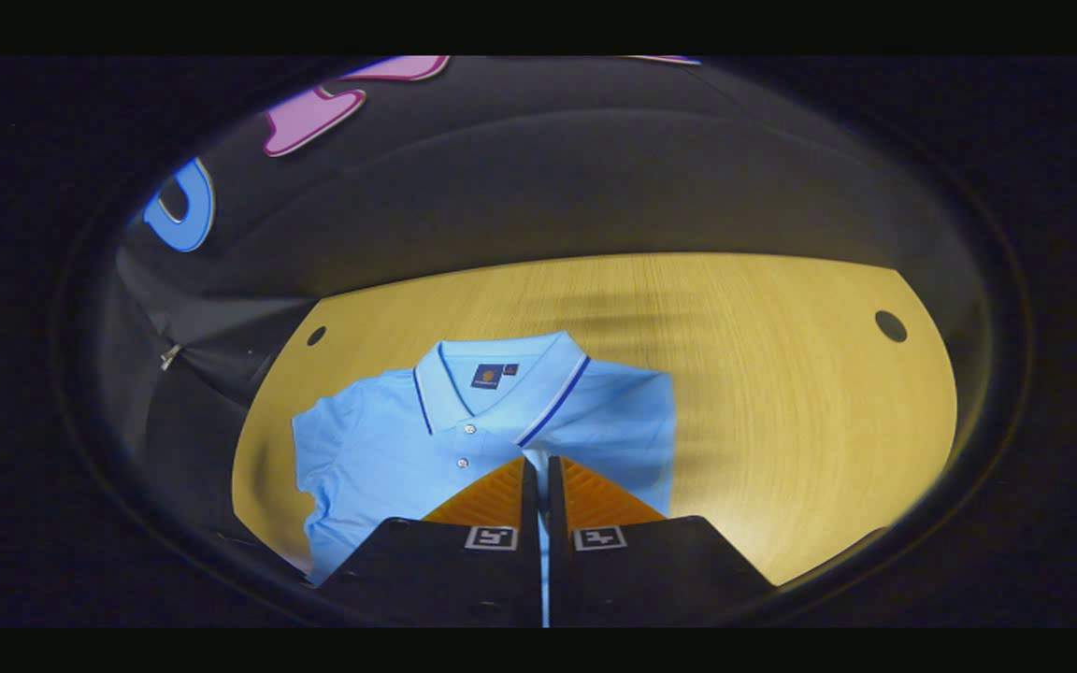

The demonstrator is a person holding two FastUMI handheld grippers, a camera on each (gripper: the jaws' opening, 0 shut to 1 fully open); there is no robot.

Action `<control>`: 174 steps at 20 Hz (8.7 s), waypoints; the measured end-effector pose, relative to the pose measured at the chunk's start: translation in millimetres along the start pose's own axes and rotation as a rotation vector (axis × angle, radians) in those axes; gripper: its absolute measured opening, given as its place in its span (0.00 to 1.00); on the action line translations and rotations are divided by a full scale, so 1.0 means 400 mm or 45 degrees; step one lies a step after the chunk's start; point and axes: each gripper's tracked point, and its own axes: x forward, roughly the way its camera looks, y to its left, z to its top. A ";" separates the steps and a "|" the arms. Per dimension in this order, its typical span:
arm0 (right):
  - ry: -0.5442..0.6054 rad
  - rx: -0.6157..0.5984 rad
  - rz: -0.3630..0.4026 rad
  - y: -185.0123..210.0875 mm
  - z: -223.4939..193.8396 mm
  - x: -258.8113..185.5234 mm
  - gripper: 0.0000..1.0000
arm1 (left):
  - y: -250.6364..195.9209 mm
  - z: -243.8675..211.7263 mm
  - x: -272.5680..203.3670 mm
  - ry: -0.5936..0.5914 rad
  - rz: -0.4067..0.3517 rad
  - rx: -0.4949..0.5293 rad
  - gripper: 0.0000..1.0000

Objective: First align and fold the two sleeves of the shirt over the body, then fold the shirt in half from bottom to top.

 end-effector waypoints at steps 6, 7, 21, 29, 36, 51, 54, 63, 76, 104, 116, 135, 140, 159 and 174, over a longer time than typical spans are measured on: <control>-0.080 0.000 0.043 0.020 0.015 -0.012 1.00 | -0.010 -0.108 0.094 0.159 -0.063 -0.120 0.98; -0.115 -0.013 0.052 0.024 0.033 -0.048 0.91 | -0.016 -0.115 0.117 0.177 -0.080 -0.123 0.98; -0.303 -0.148 0.075 -0.063 -0.063 -0.477 0.91 | -0.092 -0.569 0.545 0.950 -0.099 -0.195 0.95; -0.271 0.008 -0.023 -0.180 -0.148 -0.479 0.98 | -0.103 -0.694 0.594 1.165 -0.071 -0.013 0.90; -0.296 0.039 -0.005 -0.159 -0.134 -0.472 0.98 | -0.179 -0.672 0.596 1.139 -0.208 0.053 0.07; -0.329 0.016 -0.069 -0.152 -0.151 -0.489 0.98 | -0.606 -0.547 0.487 0.990 -0.779 0.339 0.10; -0.317 0.020 -0.070 -0.156 -0.177 -0.493 0.98 | -0.639 -0.575 0.470 1.046 -0.806 0.311 0.77; -0.243 0.069 -0.080 -0.188 -0.277 -0.513 0.98 | -0.500 -0.436 0.334 0.913 -0.794 0.131 0.98; 0.060 0.244 -0.022 -0.164 -0.609 -0.503 0.98 | -0.237 -0.718 -0.138 1.233 -0.625 -0.200 0.98; 0.297 0.733 0.437 -0.010 -0.782 -0.462 0.08 | -0.341 -0.716 -0.238 1.235 -0.770 -0.441 0.06; -0.192 0.446 0.657 0.027 -0.137 -0.469 0.08 | -0.351 -0.311 0.177 0.776 -0.750 -0.472 0.06; -0.215 0.332 0.302 -0.121 0.243 0.156 0.14 | -0.413 -0.438 0.809 0.775 -0.377 -0.217 0.06; -0.275 0.308 0.210 -0.148 0.262 0.163 0.08 | -0.398 -0.443 0.877 0.763 -0.337 -0.119 0.06; -0.545 -0.072 0.119 0.032 0.164 -0.402 0.98 | -0.282 0.006 0.358 0.170 -0.275 0.022 0.97; -0.874 -0.317 0.214 0.293 -0.223 -1.146 0.98 | -0.208 0.045 -0.499 0.102 -0.397 0.319 0.97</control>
